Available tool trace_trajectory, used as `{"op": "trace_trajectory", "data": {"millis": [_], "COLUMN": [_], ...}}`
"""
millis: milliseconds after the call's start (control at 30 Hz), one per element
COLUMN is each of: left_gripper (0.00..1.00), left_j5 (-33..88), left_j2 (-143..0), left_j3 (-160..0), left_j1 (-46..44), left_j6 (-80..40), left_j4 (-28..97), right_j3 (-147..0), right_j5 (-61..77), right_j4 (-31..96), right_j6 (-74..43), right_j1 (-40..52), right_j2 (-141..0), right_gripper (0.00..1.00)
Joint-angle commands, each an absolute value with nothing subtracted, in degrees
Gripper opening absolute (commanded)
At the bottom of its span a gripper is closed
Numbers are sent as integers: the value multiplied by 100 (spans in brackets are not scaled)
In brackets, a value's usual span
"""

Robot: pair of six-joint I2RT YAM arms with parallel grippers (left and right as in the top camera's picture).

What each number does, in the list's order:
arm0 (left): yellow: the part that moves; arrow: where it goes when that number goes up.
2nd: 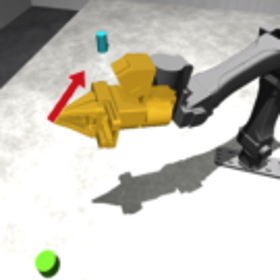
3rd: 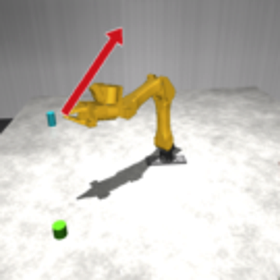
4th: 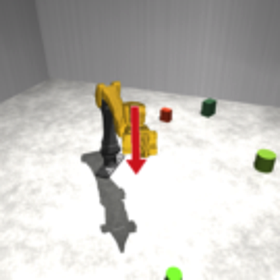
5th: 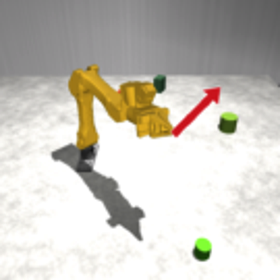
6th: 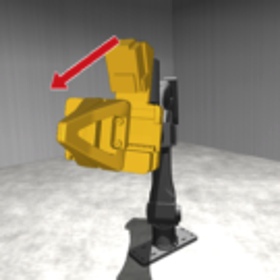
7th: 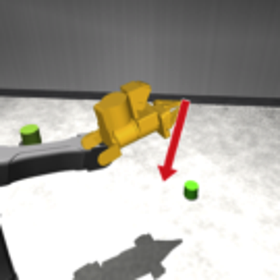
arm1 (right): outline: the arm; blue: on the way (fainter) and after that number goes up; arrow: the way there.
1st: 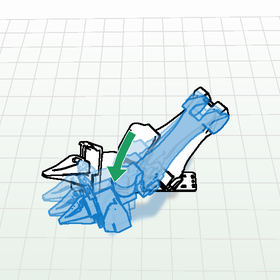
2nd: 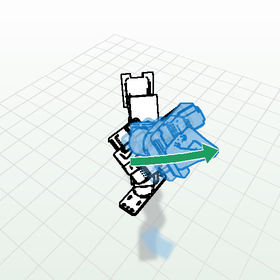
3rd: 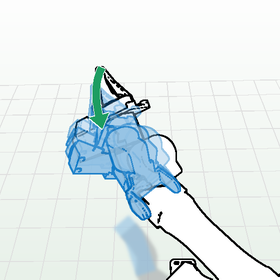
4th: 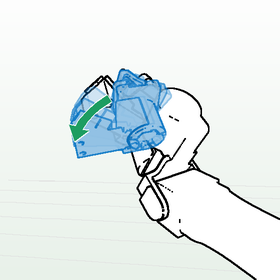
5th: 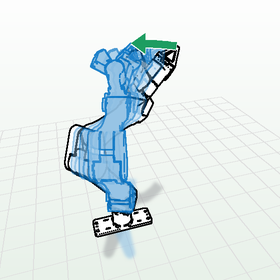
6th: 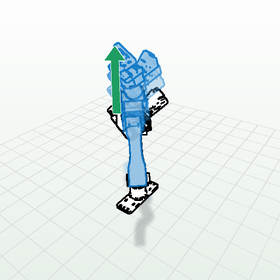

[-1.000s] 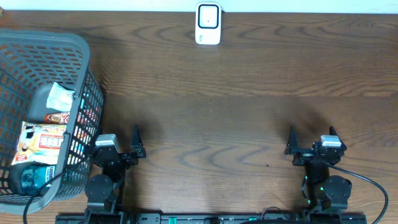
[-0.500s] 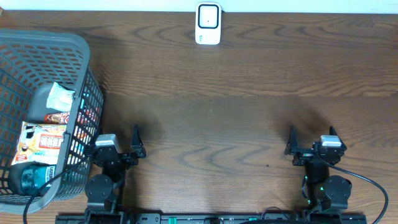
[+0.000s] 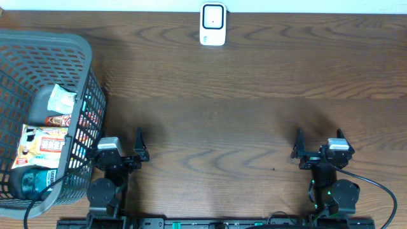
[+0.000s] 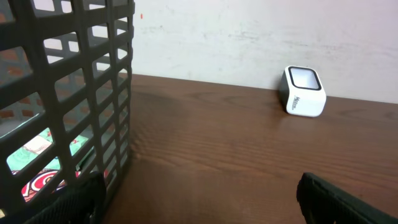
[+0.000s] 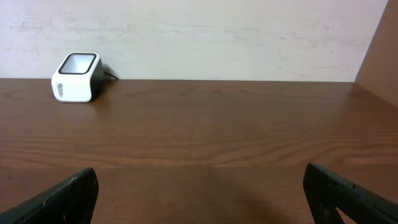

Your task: Scan the item barcode

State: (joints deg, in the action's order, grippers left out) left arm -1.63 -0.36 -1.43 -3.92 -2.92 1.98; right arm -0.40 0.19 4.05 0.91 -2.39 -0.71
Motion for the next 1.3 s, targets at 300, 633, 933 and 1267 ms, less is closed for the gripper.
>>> {"op": "trace_trajectory", "data": {"millis": [300, 633, 933, 1267], "left_gripper": [98, 98, 98, 98], "left_j5": [-196, -215, -215, -215], "left_j2": [-34, -34, -34, -34], "left_j3": [-23, -23, -23, -23], "left_j1": [-410, -410, -410, -410], "left_j6": [-237, -239, -237, -239], "left_j4": [405, 314, 379, 390], "right_j3": [-36, -36, -36, -36], "right_j5": [14, 14, 14, 14], "right_j4": [432, 432, 432, 429], "right_j6": [180, 180, 180, 180], "right_j1": [-281, -281, -281, -281], "right_j2": [-60, -60, -60, -60], "right_gripper": [99, 99, 99, 99]}}
